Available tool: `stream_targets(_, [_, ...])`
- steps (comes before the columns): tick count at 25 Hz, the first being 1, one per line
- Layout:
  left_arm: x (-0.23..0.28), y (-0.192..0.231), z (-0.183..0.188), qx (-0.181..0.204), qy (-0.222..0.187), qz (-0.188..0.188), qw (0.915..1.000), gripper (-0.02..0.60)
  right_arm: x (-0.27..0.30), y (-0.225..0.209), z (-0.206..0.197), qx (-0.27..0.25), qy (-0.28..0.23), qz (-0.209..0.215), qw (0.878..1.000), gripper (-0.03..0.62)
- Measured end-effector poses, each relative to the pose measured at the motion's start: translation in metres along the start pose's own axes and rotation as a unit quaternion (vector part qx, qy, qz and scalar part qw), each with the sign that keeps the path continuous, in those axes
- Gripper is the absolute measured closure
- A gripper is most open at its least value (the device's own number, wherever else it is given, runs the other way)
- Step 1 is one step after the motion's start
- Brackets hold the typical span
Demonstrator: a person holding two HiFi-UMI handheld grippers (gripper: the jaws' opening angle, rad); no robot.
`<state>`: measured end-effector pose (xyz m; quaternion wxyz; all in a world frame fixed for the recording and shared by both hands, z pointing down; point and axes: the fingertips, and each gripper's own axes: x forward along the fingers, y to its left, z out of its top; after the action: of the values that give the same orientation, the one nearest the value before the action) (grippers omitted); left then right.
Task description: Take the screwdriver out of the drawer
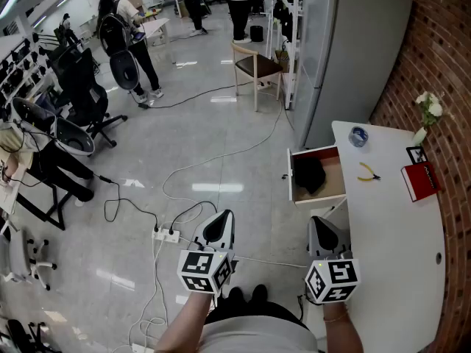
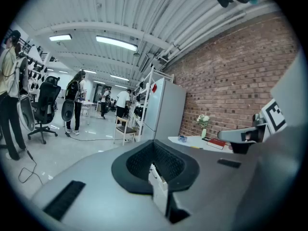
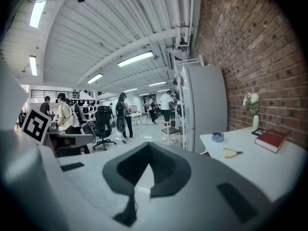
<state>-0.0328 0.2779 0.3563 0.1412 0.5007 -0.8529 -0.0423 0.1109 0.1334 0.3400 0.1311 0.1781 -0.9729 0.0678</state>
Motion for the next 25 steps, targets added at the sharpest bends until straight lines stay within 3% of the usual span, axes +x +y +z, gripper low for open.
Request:
stream_targets(11, [0.005,0.0,0.004,0.015,-0.008,0.003,0.9999,0.589,0.005,-0.007,0.008,-0.004,-0.027,-0.01,1.0,0.592])
stream_targets(18, [0.005,-0.007,-0.003,0.019,0.0,0.007,0.9998,0.586,0.001,-0.012,-0.003,-0.008,-0.013,-0.017,1.0,0.592])
stream_targets(25, [0.016,-0.007,-0.009,0.02,0.008,0.003,0.9998,0.472,0.005,-0.023,-0.011,0.008,-0.006,-0.025,1.0,0.592])
